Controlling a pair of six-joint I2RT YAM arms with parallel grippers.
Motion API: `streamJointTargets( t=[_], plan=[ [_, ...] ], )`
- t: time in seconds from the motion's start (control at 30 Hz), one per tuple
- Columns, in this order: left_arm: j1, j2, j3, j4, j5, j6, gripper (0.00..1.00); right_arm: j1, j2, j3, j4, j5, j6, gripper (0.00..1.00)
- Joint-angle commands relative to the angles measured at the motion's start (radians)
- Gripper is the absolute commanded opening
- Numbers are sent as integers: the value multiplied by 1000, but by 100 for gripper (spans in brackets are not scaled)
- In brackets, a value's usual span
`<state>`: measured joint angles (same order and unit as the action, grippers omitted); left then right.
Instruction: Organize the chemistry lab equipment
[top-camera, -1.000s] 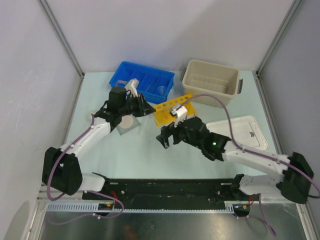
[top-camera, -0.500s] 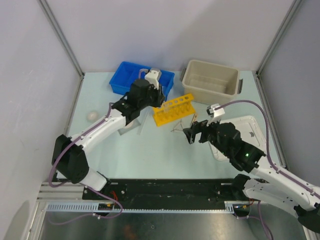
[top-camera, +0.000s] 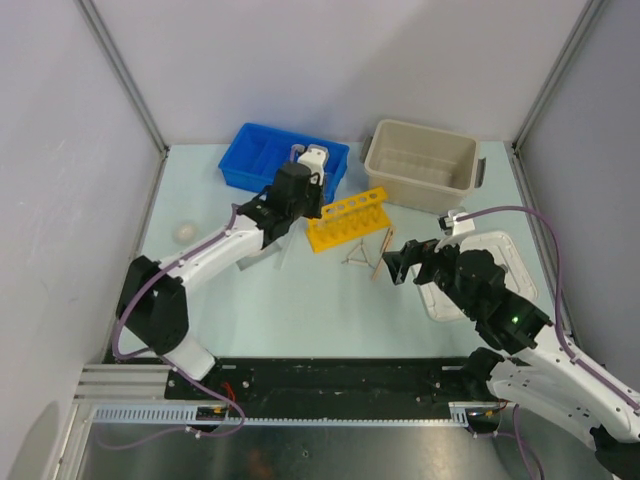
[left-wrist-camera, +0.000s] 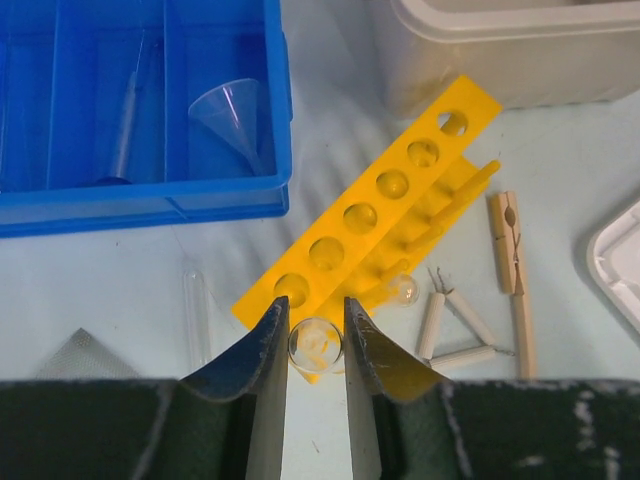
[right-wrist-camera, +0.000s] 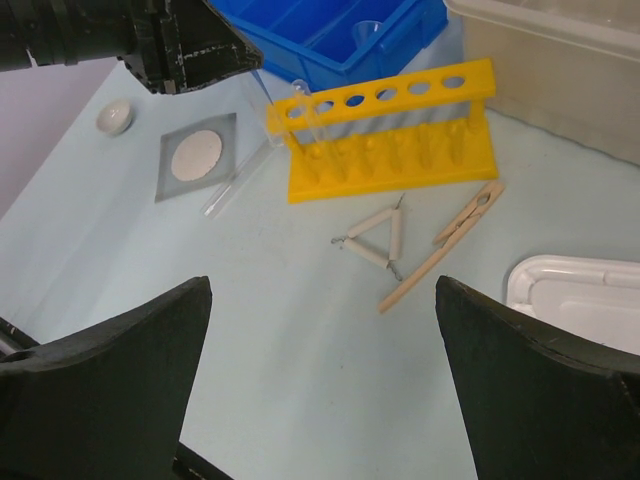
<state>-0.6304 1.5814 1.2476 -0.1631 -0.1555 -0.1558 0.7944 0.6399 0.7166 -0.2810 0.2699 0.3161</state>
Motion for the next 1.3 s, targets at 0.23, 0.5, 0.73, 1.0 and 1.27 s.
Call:
streamJointTargets(
  t=[0.23,0.5,0.73,1.0,1.27],
  plan=[
    [-12,55,31,57,-44,29,17,-4,-20,3,3,-3,12,99],
    [-17,91,22,73,-41,19,20,-6,-22,3,-12,-1,15,99],
    [-21,127,-5,86,-41,-7,29,-6,-14,2,-19,2,17,99],
    [-23,133,-40,89,-37,-26,35,-7,-40,1,-41,17,24,99],
    [-22,72,-56,85,-20,-41,50,-7,-50,3,-38,-1,34,99]
  ],
)
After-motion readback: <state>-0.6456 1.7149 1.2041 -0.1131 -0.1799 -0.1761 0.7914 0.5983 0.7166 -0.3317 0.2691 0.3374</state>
